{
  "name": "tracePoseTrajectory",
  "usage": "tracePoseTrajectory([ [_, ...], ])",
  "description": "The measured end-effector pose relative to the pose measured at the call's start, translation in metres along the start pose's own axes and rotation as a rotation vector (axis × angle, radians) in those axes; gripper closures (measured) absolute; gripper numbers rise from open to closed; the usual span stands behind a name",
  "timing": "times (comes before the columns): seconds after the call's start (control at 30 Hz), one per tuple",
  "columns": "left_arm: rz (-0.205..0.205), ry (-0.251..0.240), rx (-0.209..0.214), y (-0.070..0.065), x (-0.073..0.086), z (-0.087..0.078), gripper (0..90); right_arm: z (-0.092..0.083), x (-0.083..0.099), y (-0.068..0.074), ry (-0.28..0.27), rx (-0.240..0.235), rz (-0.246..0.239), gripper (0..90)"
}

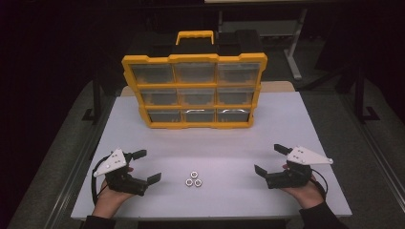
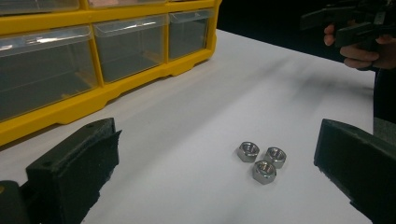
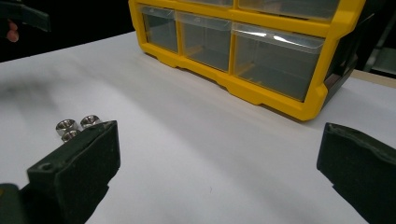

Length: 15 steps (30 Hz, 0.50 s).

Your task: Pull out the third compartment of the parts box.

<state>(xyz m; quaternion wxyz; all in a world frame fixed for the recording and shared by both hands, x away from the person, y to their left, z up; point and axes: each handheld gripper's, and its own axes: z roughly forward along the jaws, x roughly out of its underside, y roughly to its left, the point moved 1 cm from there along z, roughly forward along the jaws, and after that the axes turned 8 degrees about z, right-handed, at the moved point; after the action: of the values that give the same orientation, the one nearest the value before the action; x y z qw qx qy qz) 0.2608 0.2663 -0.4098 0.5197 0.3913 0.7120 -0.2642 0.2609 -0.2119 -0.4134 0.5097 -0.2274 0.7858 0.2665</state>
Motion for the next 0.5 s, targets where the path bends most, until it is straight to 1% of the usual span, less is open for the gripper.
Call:
tracePoseTrajectory([
  [0.1, 0.005, 0.001, -0.003, 0.0004, -0.0006, -0.0002, 0.0, 0.0001, -0.0003, -0.0010, -0.001, -0.003, 0.003, 0.0],
  [0.13, 0.001, -0.003, -0.009, 0.0002, -0.0013, -0.0005, 0.0, 0.0003, -0.0002, -0.0011, -0.005, -0.005, 0.006, 0.0],
  [0.23, -0.009, -0.013, -0.004, -0.0005, -0.0017, -0.0002, 0.0, 0.0015, 0.0005, -0.0020, 0.001, -0.009, 0.007, 0.0],
  [0.3, 0.003, 0.002, 0.003, -0.0010, 0.0001, -0.0007, 0.0, 0.0021, -0.0003, -0.0009, 0.004, -0.013, 0.014, 0.0],
  [0.33, 0.012, 0.010, 0.004, -0.0010, 0.0006, -0.0011, 0.0, 0.0028, -0.0019, 0.0001, 0.003, -0.014, 0.011, 0.0],
  [0.37, 0.012, 0.010, 0.004, -0.0010, 0.0006, -0.0011, 0.0, 0.0036, -0.0031, 0.0009, -0.002, -0.015, 0.007, 0.0],
  [0.4, 0.011, 0.007, 0.001, -0.0013, 0.0000, -0.0012, 0.0, 0.0043, -0.0046, 0.0026, -0.007, -0.017, 0.008, 0.0],
  [0.43, 0.002, -0.009, 0.003, -0.0019, -0.0011, -0.0011, 0.0, 0.0046, -0.0053, 0.0035, -0.009, -0.021, 0.007, 0.0],
  [0.5, 0.008, -0.012, 0.008, -0.0038, -0.0017, -0.0010, 0.0, 0.0054, -0.0070, 0.0063, -0.006, -0.024, 0.005, 0.0],
])
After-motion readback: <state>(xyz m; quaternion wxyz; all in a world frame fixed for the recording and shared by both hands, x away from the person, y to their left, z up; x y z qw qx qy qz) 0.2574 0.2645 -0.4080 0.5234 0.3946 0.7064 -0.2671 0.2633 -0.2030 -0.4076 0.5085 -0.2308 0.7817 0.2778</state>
